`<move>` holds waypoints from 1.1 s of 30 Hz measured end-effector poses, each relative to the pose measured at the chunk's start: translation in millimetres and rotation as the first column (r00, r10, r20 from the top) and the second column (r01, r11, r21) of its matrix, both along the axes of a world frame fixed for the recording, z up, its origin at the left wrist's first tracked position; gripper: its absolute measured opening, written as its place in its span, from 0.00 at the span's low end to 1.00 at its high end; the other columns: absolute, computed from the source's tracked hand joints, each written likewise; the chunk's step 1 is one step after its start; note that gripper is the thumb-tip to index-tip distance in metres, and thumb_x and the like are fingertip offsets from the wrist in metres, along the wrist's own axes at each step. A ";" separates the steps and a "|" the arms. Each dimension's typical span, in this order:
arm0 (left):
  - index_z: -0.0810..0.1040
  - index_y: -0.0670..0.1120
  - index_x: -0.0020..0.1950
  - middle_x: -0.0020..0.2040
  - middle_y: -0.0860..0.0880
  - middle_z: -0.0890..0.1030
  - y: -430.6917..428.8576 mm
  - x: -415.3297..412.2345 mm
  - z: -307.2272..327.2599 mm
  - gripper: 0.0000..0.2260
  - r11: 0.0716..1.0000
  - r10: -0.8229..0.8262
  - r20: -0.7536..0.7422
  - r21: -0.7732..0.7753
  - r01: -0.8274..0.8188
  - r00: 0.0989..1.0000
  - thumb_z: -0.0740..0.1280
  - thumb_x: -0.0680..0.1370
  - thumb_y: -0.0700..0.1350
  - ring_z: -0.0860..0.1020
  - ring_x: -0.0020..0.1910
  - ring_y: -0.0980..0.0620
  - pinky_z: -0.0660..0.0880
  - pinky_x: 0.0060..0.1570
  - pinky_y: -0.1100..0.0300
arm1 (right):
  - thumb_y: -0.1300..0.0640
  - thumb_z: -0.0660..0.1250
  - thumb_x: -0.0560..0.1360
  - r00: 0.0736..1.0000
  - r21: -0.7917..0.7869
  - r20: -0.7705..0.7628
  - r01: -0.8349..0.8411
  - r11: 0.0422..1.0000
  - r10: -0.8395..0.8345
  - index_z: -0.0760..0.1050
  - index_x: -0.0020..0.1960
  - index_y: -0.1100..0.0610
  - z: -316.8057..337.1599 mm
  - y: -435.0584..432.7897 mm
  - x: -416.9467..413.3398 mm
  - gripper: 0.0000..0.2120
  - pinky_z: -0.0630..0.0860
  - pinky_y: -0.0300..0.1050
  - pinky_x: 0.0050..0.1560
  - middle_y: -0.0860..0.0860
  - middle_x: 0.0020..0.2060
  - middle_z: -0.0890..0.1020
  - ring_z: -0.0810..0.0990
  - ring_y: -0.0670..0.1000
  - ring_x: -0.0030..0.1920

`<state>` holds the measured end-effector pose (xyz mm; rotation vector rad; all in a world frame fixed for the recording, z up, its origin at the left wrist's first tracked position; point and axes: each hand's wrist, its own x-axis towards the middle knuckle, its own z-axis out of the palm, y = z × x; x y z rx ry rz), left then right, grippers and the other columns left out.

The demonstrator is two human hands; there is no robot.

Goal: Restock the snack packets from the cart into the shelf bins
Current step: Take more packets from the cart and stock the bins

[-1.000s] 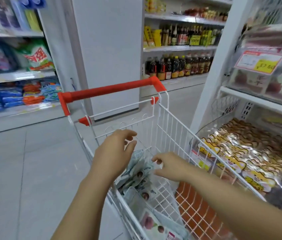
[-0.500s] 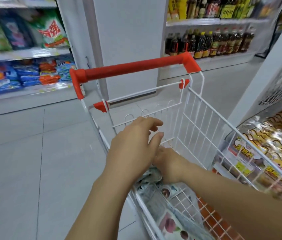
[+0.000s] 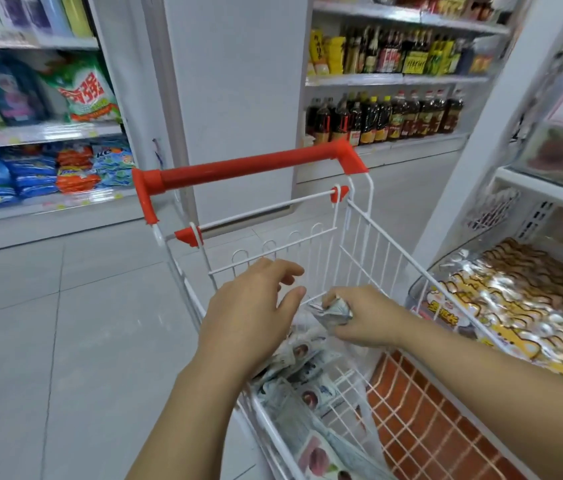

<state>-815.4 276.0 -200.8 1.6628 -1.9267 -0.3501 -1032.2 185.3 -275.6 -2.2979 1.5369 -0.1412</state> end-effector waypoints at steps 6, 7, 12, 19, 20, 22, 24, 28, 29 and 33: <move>0.81 0.55 0.52 0.48 0.57 0.84 15.7 -23.2 12.8 0.15 0.955 -0.106 -0.229 0.248 0.164 0.968 0.59 0.81 0.62 0.81 0.47 0.61 0.78 0.57 0.52 | 0.54 0.76 0.69 0.887 -0.273 0.437 0.288 0.918 -0.148 0.78 0.57 0.44 66.9 62.7 -27.0 0.18 0.77 0.41 0.47 0.43 0.48 0.83 0.81 0.44 0.46; 0.80 0.56 0.55 0.51 0.57 0.84 22.8 -33.8 17.9 0.18 0.925 -0.134 -0.316 0.299 0.233 0.939 0.57 0.80 0.65 0.82 0.48 0.61 0.78 0.59 0.53 | 0.55 0.76 0.69 0.875 -0.335 0.466 0.313 0.889 -0.133 0.78 0.58 0.45 74.6 74.1 -28.4 0.19 0.77 0.40 0.48 0.43 0.50 0.83 0.81 0.44 0.48; 0.68 0.60 0.70 0.65 0.58 0.79 58.8 -90.2 32.6 0.28 0.769 -0.136 -0.827 0.259 0.584 0.546 0.60 0.73 0.70 0.81 0.60 0.58 0.79 0.61 0.55 | 0.67 0.74 0.63 0.883 -0.485 0.467 0.305 0.820 -0.052 0.77 0.65 0.47 98.2 127.2 -27.1 0.33 0.66 0.24 0.57 0.37 0.57 0.75 0.74 0.41 0.58; 0.73 0.51 0.71 0.62 0.46 0.83 87.7 -113.6 29.7 0.24 0.820 -0.149 -0.934 0.067 0.568 0.326 0.70 0.75 0.51 0.82 0.60 0.46 0.78 0.59 0.49 | 0.58 0.71 0.69 0.884 -0.502 0.451 0.140 0.854 0.121 0.54 0.77 0.39 97.8 181.4 -49.3 0.44 0.59 0.33 0.72 0.35 0.73 0.63 0.60 0.41 0.76; 0.75 0.50 0.69 0.60 0.44 0.84 90.4 -112.6 28.1 0.24 0.815 -0.129 -0.948 0.066 0.575 0.292 0.71 0.73 0.50 0.83 0.57 0.45 0.79 0.55 0.49 | 0.56 0.70 0.70 0.878 -0.501 0.463 0.147 0.853 0.121 0.51 0.77 0.35 99.6 188.7 -53.1 0.44 0.60 0.35 0.72 0.36 0.73 0.63 0.59 0.41 0.76; 0.77 0.43 0.65 0.56 0.37 0.84 96.2 -112.5 24.6 0.28 0.810 -0.066 -0.974 0.074 0.582 0.217 0.75 0.67 0.49 0.83 0.51 0.42 0.80 0.53 0.46 | 0.53 0.71 0.71 0.851 -0.499 0.507 0.162 0.852 0.134 0.50 0.75 0.30 102.6 202.3 -59.4 0.43 0.63 0.40 0.72 0.39 0.74 0.65 0.61 0.41 0.76; 0.75 0.38 0.63 0.52 0.36 0.84 100.9 -112.7 21.2 0.29 0.810 -0.004 -0.989 0.085 0.580 0.150 0.74 0.64 0.45 0.83 0.48 0.41 0.82 0.49 0.46 | 0.50 0.72 0.72 0.805 -0.467 0.576 0.181 0.866 0.143 0.54 0.74 0.34 104.4 213.9 -63.5 0.39 0.66 0.44 0.70 0.36 0.71 0.70 0.66 0.43 0.74; 0.74 0.37 0.63 0.48 0.43 0.85 106.7 -113.7 21.5 0.25 0.805 0.030 -0.988 0.112 0.582 0.148 0.69 0.67 0.41 0.84 0.43 0.47 0.82 0.40 0.54 | 0.44 0.71 0.72 0.708 -0.389 0.706 0.356 0.850 0.026 0.63 0.70 0.36 106.6 220.7 -65.3 0.30 0.72 0.41 0.65 0.33 0.64 0.74 0.72 0.39 0.67; 0.75 0.39 0.65 0.49 0.44 0.85 108.7 -114.8 22.2 0.25 0.809 0.027 -0.986 0.119 0.576 0.166 0.68 0.67 0.40 0.84 0.42 0.48 0.81 0.39 0.55 | 0.40 0.71 0.70 0.696 -0.370 0.717 0.422 0.828 -0.034 0.63 0.70 0.37 106.5 218.0 -65.1 0.31 0.73 0.44 0.65 0.32 0.64 0.71 0.71 0.39 0.67; 0.75 0.48 0.66 0.55 0.45 0.86 113.0 -118.8 18.8 0.20 0.864 -0.008 -0.964 0.128 0.487 0.267 0.65 0.77 0.32 0.85 0.51 0.44 0.81 0.44 0.53 | 0.35 0.78 0.61 0.496 -0.061 0.833 0.524 0.850 -0.245 0.66 0.69 0.39 105.9 208.1 -59.2 0.41 0.75 0.46 0.63 0.38 0.64 0.75 0.75 0.38 0.62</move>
